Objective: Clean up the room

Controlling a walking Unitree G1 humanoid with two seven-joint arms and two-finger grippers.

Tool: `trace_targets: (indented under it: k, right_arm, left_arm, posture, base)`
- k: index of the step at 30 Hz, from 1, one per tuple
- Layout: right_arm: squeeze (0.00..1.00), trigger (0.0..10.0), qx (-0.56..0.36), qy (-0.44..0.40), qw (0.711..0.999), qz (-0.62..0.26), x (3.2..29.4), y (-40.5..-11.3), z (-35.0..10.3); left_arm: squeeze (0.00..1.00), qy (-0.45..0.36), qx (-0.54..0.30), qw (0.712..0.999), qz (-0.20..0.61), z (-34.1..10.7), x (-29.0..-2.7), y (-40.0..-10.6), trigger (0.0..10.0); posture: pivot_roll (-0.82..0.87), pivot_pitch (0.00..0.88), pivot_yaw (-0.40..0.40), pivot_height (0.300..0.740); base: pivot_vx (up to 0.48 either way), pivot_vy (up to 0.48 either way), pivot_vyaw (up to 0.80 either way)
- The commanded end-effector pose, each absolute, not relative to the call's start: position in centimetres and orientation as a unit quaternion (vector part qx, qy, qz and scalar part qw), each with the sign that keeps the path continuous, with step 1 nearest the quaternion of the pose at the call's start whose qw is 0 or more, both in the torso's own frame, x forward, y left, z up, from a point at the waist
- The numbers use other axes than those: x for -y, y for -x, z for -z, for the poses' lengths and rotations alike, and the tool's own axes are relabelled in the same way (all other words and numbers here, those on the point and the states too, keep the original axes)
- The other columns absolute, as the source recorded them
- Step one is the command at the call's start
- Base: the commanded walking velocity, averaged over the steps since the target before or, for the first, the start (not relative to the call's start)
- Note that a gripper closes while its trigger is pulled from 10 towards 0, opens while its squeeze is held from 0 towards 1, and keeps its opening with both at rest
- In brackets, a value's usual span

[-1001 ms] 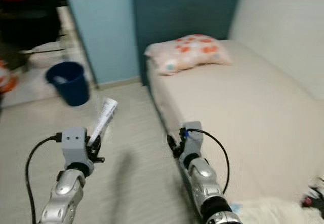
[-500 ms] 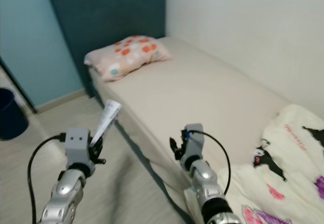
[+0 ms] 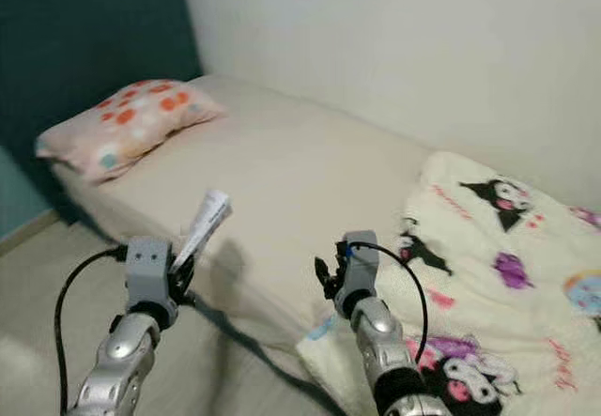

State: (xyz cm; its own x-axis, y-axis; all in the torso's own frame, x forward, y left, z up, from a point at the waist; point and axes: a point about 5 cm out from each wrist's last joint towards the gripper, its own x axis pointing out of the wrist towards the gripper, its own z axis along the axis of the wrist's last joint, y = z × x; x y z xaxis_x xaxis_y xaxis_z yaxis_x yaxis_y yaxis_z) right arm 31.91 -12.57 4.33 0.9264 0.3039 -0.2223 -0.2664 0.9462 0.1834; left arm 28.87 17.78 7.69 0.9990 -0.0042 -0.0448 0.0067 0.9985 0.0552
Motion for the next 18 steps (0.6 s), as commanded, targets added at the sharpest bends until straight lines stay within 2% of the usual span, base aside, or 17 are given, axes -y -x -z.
trace_targets:
  k: [1,18]
  right_arm:
    - [0.0,10.0,-0.14,-0.081,0.976,-0.143,12.45,-31.44,-3.64]
    - [0.0,10.0,-0.147,-0.085,0.976,-0.135,12.75,-31.31,-3.44]
  left_arm:
    - [0.0,-0.032,-0.022,0.999,0.003,-7.53,-17.98,-28.76,10.0]
    - [0.0,-0.023,-0.022,0.999,0.014,-7.58,-17.89,-29.09,10.0]
  posture:
    - [0.02,0.094,-0.024,0.74]
    - [0.02,0.112,-0.023,0.74]
  base:
    - [0.0,0.0,-0.8]
    - [0.0,0.0,-0.8]
